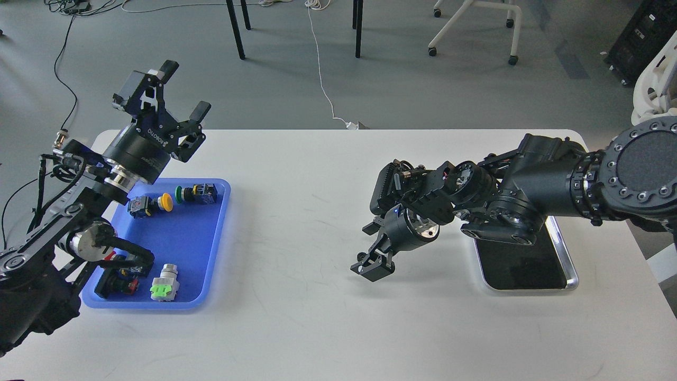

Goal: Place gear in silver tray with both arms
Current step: 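Lower the right gripper to the gear on the table and grasp it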

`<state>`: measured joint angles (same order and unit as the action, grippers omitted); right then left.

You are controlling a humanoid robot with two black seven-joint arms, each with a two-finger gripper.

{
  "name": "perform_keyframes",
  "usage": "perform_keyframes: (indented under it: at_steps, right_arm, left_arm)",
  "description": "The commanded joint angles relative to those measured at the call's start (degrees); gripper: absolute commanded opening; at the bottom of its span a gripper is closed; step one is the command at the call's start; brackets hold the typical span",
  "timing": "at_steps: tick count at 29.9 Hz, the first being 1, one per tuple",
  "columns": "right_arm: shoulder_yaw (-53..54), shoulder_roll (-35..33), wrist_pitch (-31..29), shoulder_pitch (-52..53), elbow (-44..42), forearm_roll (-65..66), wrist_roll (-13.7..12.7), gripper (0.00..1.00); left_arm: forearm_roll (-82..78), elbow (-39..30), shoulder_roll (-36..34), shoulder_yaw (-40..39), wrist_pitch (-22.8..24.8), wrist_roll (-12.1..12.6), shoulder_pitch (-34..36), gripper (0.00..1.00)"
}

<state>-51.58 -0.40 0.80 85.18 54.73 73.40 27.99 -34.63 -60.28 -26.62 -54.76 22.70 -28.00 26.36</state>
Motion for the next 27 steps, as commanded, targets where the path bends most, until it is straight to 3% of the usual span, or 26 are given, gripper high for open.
perform_keyframes:
  at_steps: [1,12,19,27]
  right_arm:
    - [-0.3,0.0,1.0,-0.5,-0.1,0.0,0.0,0.68]
    - [-0.3,0.4,3.9,-3.2,-2.3,-0.1,0.0,0.64]
    - [-0.4,0.4,3.9,-3.2,-2.3,-0.1,0.0,0.51]
    - [-0.5,0.4,3.9,-3.4,-2.3,-0.1,0.0,0.51]
  left_arm:
    - [0.0,0.0,0.3,0.0,0.1,0.0,0.0,0.98]
    - [0.1,-0.5,0.1,-0.1,0.1,0.0,0.0,0.98]
    - [0.1,-0.5,0.2,-0.1,0.0,0.0,0.0,0.98]
    - [0.1,-0.8,0.3,-0.1,0.0,0.0,0.0,0.98]
